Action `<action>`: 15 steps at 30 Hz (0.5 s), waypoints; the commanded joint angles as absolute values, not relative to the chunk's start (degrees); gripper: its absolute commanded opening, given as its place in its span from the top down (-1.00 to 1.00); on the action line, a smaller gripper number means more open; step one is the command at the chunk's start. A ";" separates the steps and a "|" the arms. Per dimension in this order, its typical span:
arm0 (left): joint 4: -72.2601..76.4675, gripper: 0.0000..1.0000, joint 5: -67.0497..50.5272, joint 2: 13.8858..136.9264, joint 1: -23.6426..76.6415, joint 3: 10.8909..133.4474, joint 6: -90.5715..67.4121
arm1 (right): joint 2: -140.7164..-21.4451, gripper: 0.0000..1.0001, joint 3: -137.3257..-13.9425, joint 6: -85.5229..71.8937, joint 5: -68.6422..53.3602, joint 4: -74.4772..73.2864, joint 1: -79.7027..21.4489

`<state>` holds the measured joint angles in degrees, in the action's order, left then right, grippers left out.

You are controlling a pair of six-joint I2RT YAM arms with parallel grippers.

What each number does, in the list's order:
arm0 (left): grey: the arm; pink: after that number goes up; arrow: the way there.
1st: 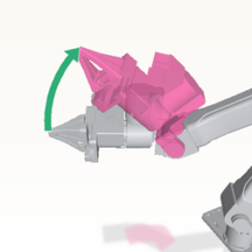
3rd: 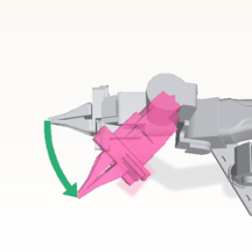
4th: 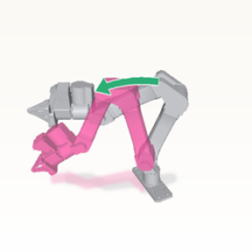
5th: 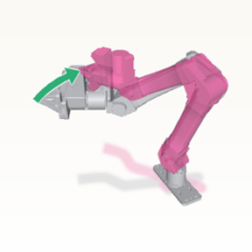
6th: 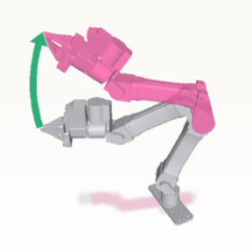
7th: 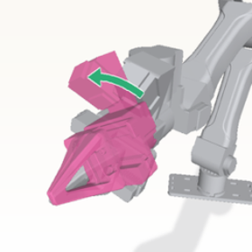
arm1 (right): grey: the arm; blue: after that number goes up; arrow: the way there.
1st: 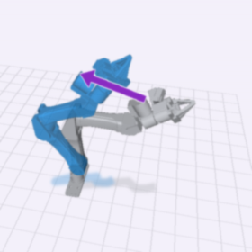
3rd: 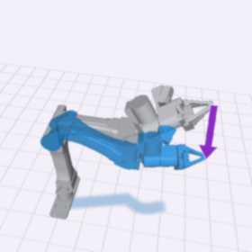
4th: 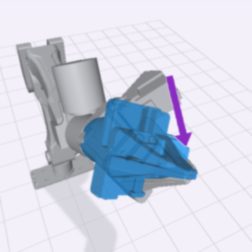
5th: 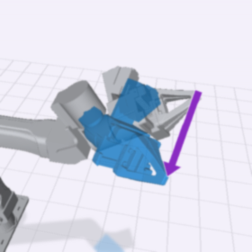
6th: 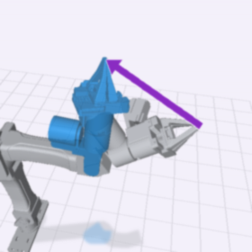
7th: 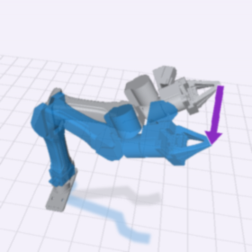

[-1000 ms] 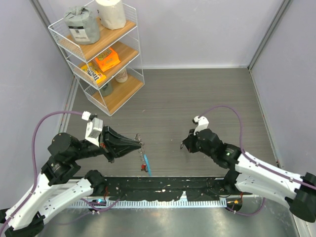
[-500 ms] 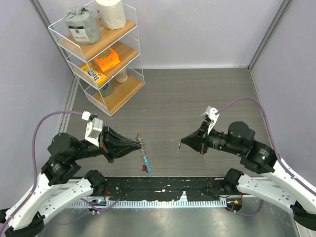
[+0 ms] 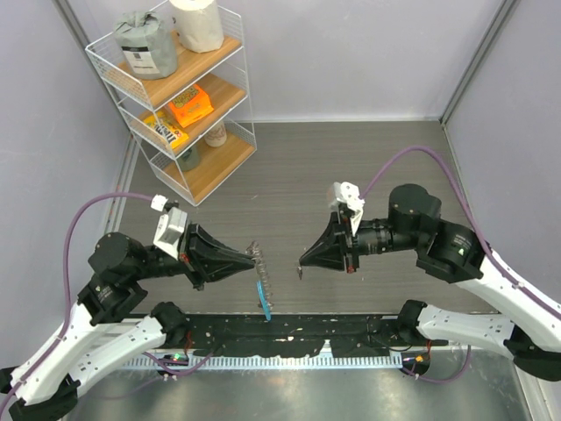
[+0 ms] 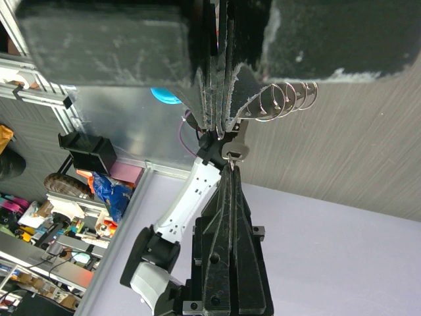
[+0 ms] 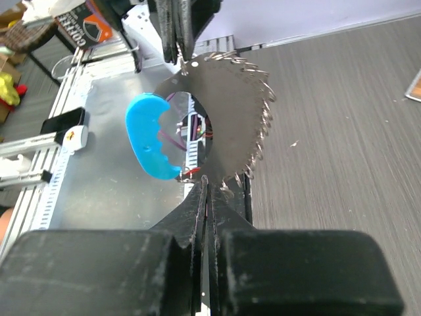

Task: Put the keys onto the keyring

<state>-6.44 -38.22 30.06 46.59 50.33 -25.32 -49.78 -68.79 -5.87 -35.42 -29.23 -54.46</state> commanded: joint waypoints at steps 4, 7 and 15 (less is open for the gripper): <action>-2.55 1.00 -38.94 30.41 46.41 51.42 -26.63 | -54.05 0.88 -78.65 -1.67 -35.95 -31.46 -59.67; -3.34 1.00 -37.80 30.41 46.49 51.68 -26.46 | -55.80 0.89 -81.03 -1.93 -32.27 -31.64 -62.04; -6.85 1.00 -33.84 29.71 46.41 52.73 -25.05 | -60.46 0.88 -86.66 -6.68 -24.09 -33.57 -64.25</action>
<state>-7.14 -36.77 30.24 46.59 50.35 -25.47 -58.30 -82.94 -3.92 -29.52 -32.51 -63.75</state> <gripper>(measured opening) 0.042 0.063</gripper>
